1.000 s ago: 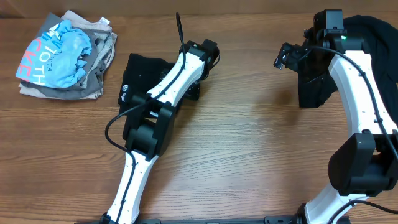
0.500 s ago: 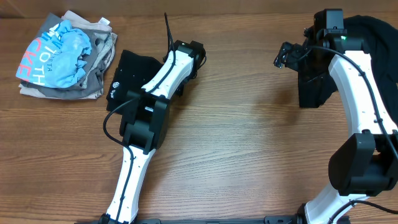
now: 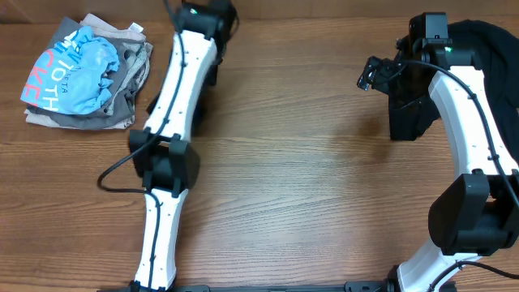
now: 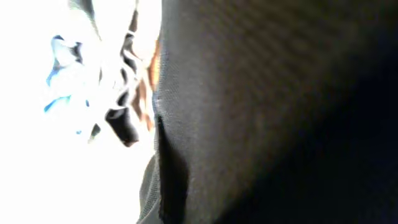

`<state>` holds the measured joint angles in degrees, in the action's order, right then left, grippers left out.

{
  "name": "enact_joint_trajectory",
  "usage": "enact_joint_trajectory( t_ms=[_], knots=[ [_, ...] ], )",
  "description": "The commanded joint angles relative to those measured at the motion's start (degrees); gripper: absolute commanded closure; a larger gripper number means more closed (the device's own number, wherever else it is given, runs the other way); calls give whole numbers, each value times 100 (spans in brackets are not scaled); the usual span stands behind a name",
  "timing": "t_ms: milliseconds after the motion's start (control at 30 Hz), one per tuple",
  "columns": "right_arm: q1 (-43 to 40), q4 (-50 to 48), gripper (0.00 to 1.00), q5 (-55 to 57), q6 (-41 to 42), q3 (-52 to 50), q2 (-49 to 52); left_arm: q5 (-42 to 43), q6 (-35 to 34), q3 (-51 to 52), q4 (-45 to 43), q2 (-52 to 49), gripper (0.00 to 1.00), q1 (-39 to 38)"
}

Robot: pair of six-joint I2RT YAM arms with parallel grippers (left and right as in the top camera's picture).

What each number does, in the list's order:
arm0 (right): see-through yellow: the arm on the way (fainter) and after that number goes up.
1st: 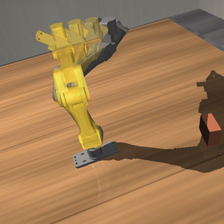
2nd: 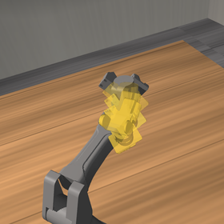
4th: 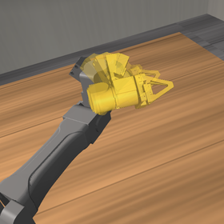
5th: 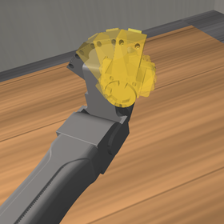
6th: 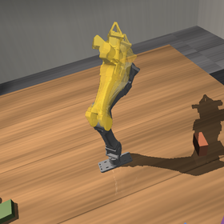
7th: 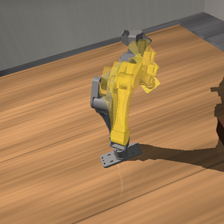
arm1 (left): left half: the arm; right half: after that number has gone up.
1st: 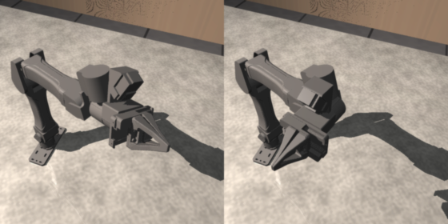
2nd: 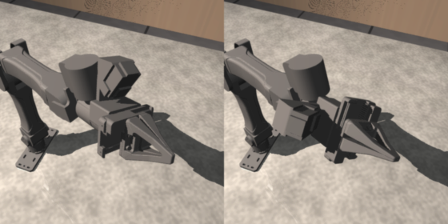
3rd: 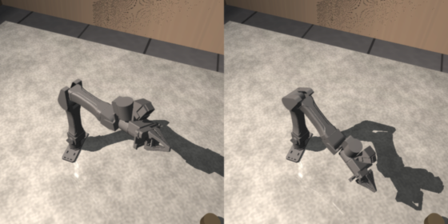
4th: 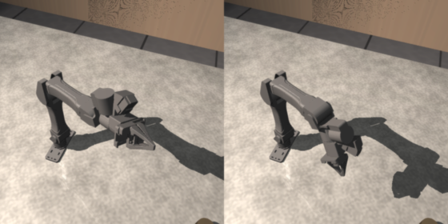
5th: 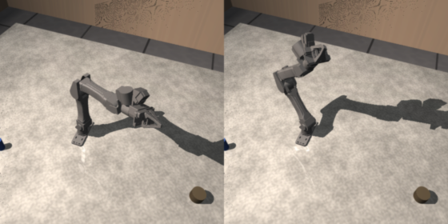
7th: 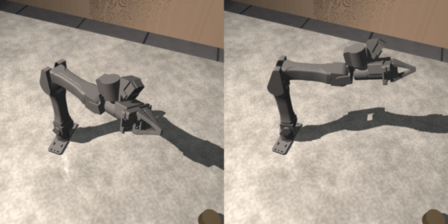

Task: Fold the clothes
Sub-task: 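Carry the bundle with the left gripper onto the back-left clothes stack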

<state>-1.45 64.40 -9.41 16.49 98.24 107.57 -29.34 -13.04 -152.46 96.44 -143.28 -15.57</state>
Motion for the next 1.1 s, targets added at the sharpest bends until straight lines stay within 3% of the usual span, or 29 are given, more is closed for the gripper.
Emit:
enact_joint_trajectory(
  t_ms=[0,167,333,700,867,1067],
  knots=[
    [20,24,0,37,-15,39,-20,-24,590,-306,13,863,96,205],
    [20,39,0,37,-13,39,-20,-26,1088,-306,-293,1416,96,627],
    [20,76,0,35,-11,39,-20,-120,2048,-306,-1167,1698,96,1261],
    [22,90,0,33,11,39,-20,-256,3309,-284,-3195,1602,96,2734],
    [22,90,0,-90,35,39,-20,-210,4138,-282,-3539,1259,96,3211],
    [22,87,0,-114,138,39,-20,-109,4159,-282,-3650,686,96,3617]
  ],
)
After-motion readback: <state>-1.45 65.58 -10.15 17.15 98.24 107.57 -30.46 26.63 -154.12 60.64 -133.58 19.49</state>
